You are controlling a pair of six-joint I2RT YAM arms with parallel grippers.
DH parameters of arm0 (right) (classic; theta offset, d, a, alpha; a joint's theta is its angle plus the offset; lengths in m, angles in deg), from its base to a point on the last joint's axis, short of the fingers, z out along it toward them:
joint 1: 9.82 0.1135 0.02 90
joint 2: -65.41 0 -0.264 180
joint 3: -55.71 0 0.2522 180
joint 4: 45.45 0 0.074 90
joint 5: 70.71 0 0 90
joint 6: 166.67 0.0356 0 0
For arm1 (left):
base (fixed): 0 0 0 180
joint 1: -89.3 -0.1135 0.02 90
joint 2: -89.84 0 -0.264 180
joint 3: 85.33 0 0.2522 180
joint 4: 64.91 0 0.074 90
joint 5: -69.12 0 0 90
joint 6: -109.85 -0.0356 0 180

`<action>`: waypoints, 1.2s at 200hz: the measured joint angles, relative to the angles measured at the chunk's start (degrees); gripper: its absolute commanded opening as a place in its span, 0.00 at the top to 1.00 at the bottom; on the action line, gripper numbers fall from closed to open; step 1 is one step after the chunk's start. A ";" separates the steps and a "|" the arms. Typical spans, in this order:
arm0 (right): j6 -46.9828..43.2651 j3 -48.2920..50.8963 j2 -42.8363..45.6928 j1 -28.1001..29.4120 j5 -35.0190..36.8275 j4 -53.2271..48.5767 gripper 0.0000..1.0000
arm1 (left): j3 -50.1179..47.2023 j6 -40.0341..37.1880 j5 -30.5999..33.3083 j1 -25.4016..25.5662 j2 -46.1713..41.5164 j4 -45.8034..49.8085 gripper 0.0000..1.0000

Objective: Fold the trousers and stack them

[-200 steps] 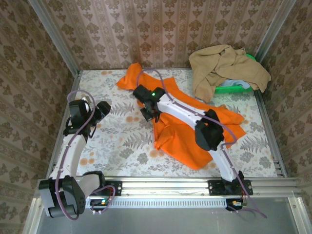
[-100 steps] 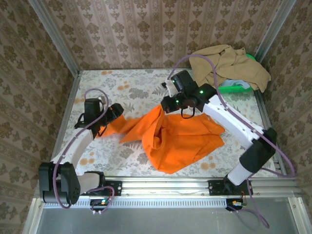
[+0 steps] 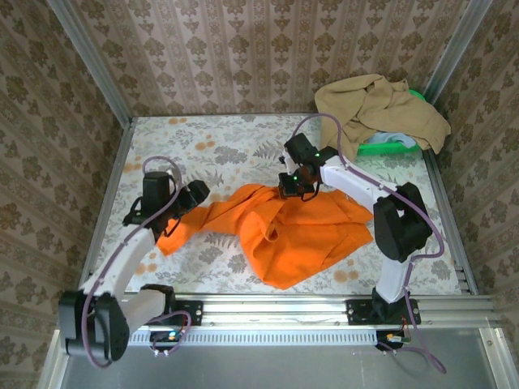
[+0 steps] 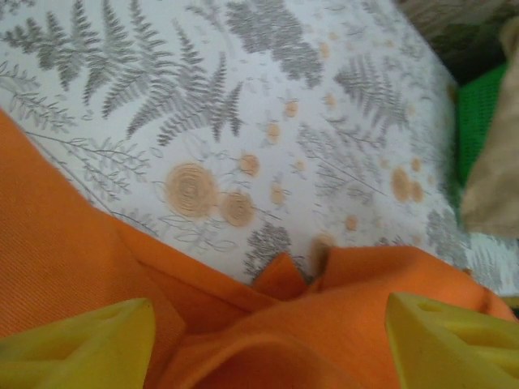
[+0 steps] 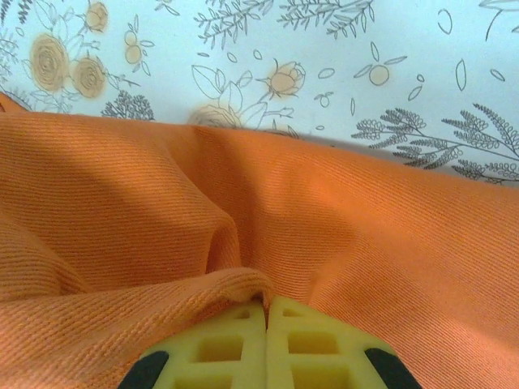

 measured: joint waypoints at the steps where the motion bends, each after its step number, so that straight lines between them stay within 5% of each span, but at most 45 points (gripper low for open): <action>1: 0.00 -0.07 0.00 0.00 0.00 0.00 0.97 | 0.00 0.00 0.07 0.26 -0.33 0.20 0.28; 46: 0.00 -0.72 0.00 0.15 0.00 0.15 0.98 | 0.92 -1.55 8.68 13.46 -6.75 14.38 0.39; 95: 0.00 -2.12 -0.26 0.17 0.02 0.11 0.98 | 1.25 -2.12 17.44 23.87 -9.77 25.00 0.33; 122: 0.00 -3.43 -0.79 0.37 0.02 0.11 0.98 | 1.25 -4.31 21.29 24.33 -6.82 24.79 0.40; 178: 0.00 -4.20 -1.14 1.16 0.04 0.07 0.98 | 1.09 -10.34 22.62 23.93 2.36 17.88 1.00; 240: 0.00 -5.42 -1.31 1.25 0.52 -0.52 0.93 | 12.79 -11.63 18.49 24.46 -5.97 28.94 1.00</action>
